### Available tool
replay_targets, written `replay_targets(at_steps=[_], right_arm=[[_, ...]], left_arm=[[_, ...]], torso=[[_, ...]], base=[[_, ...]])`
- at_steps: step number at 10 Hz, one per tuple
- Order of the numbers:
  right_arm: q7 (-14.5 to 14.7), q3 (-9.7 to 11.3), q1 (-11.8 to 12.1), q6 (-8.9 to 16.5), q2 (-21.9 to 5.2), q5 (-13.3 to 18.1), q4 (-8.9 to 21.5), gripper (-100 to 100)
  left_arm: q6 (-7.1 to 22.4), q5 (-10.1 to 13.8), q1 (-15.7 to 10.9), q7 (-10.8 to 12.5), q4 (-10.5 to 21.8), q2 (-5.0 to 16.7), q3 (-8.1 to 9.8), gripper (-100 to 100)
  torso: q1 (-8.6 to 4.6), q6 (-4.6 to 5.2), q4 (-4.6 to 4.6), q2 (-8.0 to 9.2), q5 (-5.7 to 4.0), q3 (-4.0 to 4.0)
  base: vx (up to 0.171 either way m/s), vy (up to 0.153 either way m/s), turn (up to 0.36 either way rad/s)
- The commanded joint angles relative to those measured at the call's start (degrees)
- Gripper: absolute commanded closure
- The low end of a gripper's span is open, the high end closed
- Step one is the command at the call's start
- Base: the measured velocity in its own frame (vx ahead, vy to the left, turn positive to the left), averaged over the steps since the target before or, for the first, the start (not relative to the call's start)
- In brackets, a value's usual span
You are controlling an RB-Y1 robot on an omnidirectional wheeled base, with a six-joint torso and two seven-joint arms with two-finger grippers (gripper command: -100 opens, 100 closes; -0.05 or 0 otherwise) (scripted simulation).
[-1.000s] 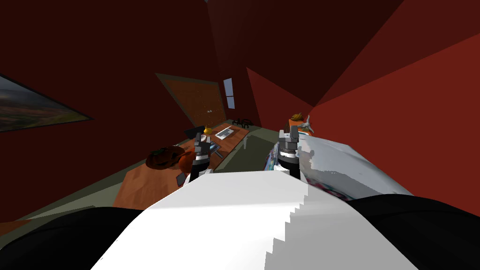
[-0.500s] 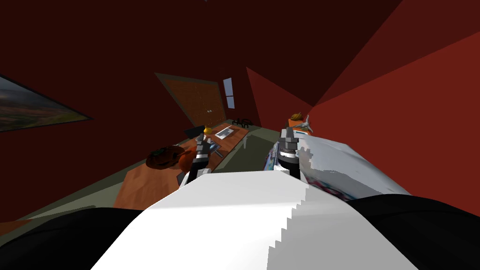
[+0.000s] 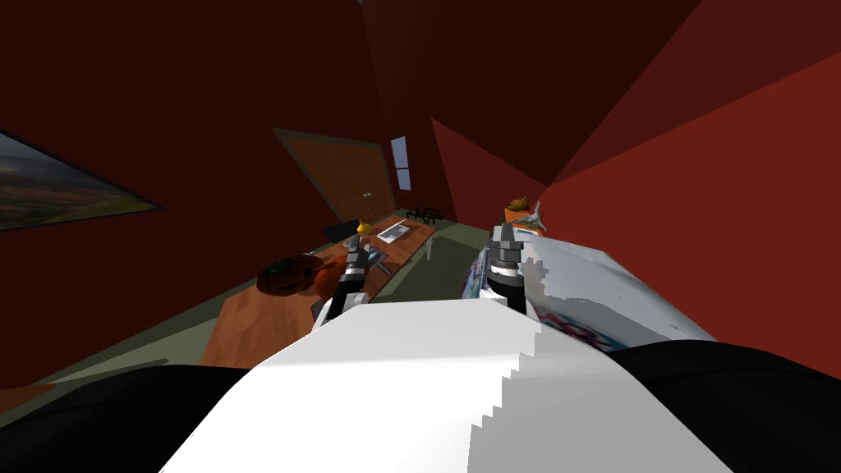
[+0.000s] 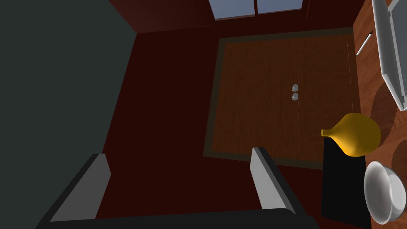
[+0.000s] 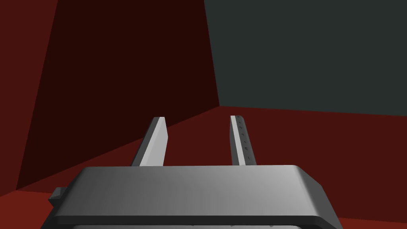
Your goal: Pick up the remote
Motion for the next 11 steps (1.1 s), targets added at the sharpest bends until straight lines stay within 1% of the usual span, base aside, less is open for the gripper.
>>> replay_targets(at_steps=[1, 2, 3, 4, 5, 6, 7, 8, 9, 10, 11], right_arm=[[0.0, 0.0, 0.0, 0.0, 0.0, 0.0, 0.0, 0], [0.0, 0.0, 0.0, 0.0, 0.0, 0.0, 0.0, 0], [0.0, 0.0, 0.0, 0.0, 0.0, 0.0, 0.0, 0], [0.0, 0.0, 0.0, 0.0, 0.0, 0.0, 0.0, 0], [0.0, 0.0, 0.0, 0.0, 0.0, 0.0, 0.0, 0], [0.0, 0.0, 0.0, 0.0, 0.0, 0.0, 0.0, 0], [0.0, 0.0, 0.0, 0.0, 0.0, 0.0, 0.0, 0], [0.0, 0.0, 0.0, 0.0, 0.0, 0.0, 0.0, 0], [0.0, 0.0, 0.0, 0.0, 0.0, 0.0, 0.0, 0], [0.0, 0.0, 0.0, 0.0, 0.0, 0.0, 0.0, 0], [0.0, 0.0, 0.0, 0.0, 0.0, 0.0, 0.0, 0]], left_arm=[[2.9, 1.0, -0.8, -1.6, 0.9, 0.4, 0.71, -100], [3.3, 1.0, -0.8, -1.6, 0.9, 0.4, 0.71, -100], [5.6, 2.0, -1.7, -3.0, 1.8, 0.8, 1.44, -100], [6.0, 2.0, -1.7, -3.0, 1.8, 0.8, 1.44, -100], [8.1, 3.1, -2.6, -4.4, 2.8, 1.2, 2.18, -100], [8.9, 3.1, -2.6, -4.4, 2.8, 1.2, 2.18, -100], [10.7, 4.2, -3.5, -6.0, 3.8, 1.5, 2.93, -100], [11.8, 4.2, -3.5, -6.0, 3.8, 1.5, 2.93, -100], [13.5, 5.4, -4.4, -7.5, 4.9, 1.9, 3.66, -100], [15.0, 5.4, -4.4, -7.5, 4.9, 1.9, 3.66, -100], [16.6, 6.6, -5.4, -9.2, 6.0, 2.2, 4.38, -100]], torso=[[0.00, 0.00, 0.00, 0.00, 0.00, 0.00], [0.01, 0.00, 0.00, 0.02, 0.00, 0.01], [0.00, 0.00, 0.00, 0.02, 0.00, 0.01], [0.01, 0.00, 0.00, 0.02, 0.00, 0.01], [0.00, 0.00, 0.00, 0.02, 0.00, 0.01], [0.00, 0.00, 0.00, 0.02, 0.00, 0.01], [0.00, 0.00, 0.00, 0.02, 0.00, 0.01], [0.01, 0.00, 0.00, 0.02, 0.00, 0.01], [0.00, 0.00, 0.00, 0.01, 0.00, 0.01], [-0.01, 0.00, 0.00, 0.02, 0.00, 0.01], [-0.01, 0.00, 0.00, 0.01, 0.00, 0.01]], base=[[-0.028, 0.001, -0.004], [-0.023, 0.002, -0.004], [-0.026, 0.001, -0.009], [-0.022, 0.002, -0.002], [-0.027, -0.001, -0.005], [-0.023, -0.001, -0.006], [-0.026, 0.003, -0.007], [-0.023, 0.001, -0.006], [-0.025, -0.003, -0.010], [-0.021, -0.002, -0.005], [-0.023, -0.004, -0.010]])
